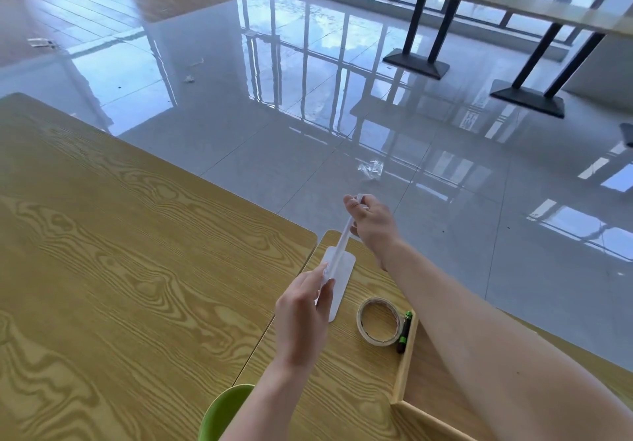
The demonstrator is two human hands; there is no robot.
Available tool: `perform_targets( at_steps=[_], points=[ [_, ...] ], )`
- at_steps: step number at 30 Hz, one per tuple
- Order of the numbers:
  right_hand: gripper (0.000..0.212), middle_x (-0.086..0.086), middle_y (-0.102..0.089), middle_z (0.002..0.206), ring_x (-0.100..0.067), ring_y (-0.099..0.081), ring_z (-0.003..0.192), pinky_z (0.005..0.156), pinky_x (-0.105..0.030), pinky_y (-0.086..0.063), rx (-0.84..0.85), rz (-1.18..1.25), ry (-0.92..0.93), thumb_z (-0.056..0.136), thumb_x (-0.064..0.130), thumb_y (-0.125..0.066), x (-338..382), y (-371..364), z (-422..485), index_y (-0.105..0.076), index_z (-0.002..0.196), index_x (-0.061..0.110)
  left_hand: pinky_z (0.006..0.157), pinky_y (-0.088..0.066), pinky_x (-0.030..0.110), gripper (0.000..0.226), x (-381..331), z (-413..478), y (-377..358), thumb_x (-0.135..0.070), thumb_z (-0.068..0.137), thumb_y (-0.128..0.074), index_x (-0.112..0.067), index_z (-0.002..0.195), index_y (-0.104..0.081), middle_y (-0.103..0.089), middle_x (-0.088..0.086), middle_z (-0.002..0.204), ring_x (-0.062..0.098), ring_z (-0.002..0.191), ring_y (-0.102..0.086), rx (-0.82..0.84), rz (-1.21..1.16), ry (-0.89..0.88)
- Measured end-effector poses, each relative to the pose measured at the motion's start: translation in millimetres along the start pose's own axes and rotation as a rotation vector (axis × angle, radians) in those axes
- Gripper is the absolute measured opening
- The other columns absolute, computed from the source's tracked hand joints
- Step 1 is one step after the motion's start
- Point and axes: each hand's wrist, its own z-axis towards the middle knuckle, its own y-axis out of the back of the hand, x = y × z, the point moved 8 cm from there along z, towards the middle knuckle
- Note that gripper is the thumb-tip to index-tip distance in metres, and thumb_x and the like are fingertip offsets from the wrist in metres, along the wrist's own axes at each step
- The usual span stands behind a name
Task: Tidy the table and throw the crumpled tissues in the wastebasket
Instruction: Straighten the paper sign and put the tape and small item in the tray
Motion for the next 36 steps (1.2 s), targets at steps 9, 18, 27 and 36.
perform_targets(
  at_steps=[9, 18, 27, 36],
  points=[
    [0.033, 0.004, -0.061, 0.095, -0.027, -0.062, 0.103, 0.096, -0.053, -0.052, 0.005, 0.058, -0.017, 0.093, 0.052, -0.058, -4.5, -2.7, 3.1, -0.062, 0.106, 0.022, 0.064, -0.054, 0.028, 0.016, 0.2, 1.1, 0.3, -0.018, 0.092, -0.064, -0.013, 0.106, -0.071, -0.071, -0.009, 0.091, 0.006, 0.075, -0.062, 0.002, 0.006, 0.014],
    [0.032, 0.004, -0.062, 0.093, -0.023, -0.062, 0.096, 0.095, -0.053, -0.053, -0.013, 0.096, -0.036, 0.089, 0.054, -0.061, -7.7, 1.1, 5.2, -0.062, 0.093, 0.023, 0.063, -0.056, 0.035, 0.013, 2.5, 5.7, 1.9, -0.015, 0.093, -0.063, -0.012, 0.103, -0.071, -0.068, -0.009, 0.085, 0.008, 0.071, -0.060, -0.021, -0.007, 0.018],
    [0.026, 0.008, -0.061, 0.093, -0.014, -0.061, 0.089, 0.095, -0.050, -0.054, -0.020, 0.098, -0.021, 0.089, 0.052, -0.063, -5.6, 1.3, 7.0, -0.063, 0.097, 0.027, 0.060, -0.056, 0.037, 0.010, -0.8, 3.7, -3.2, -0.016, 0.092, -0.064, -0.011, 0.099, -0.069, -0.066, -0.008, 0.082, 0.009, 0.069, -0.060, -0.006, 0.019, -0.019],
    [0.067, 0.005, -0.060, 0.101, -0.012, -0.060, 0.090, 0.086, -0.042, -0.059, 0.013, 0.166, -0.011, 0.079, 0.072, -0.053, -10.6, 22.2, -11.2, -0.056, 0.121, 0.021, 0.077, -0.049, 0.020, 0.061, 18.5, -15.2, 7.6, -0.049, 0.086, -0.068, -0.023, 0.138, -0.049, -0.058, -0.016, 0.113, 0.000, 0.101, -0.058, -0.051, -0.131, 0.174]
  ],
)
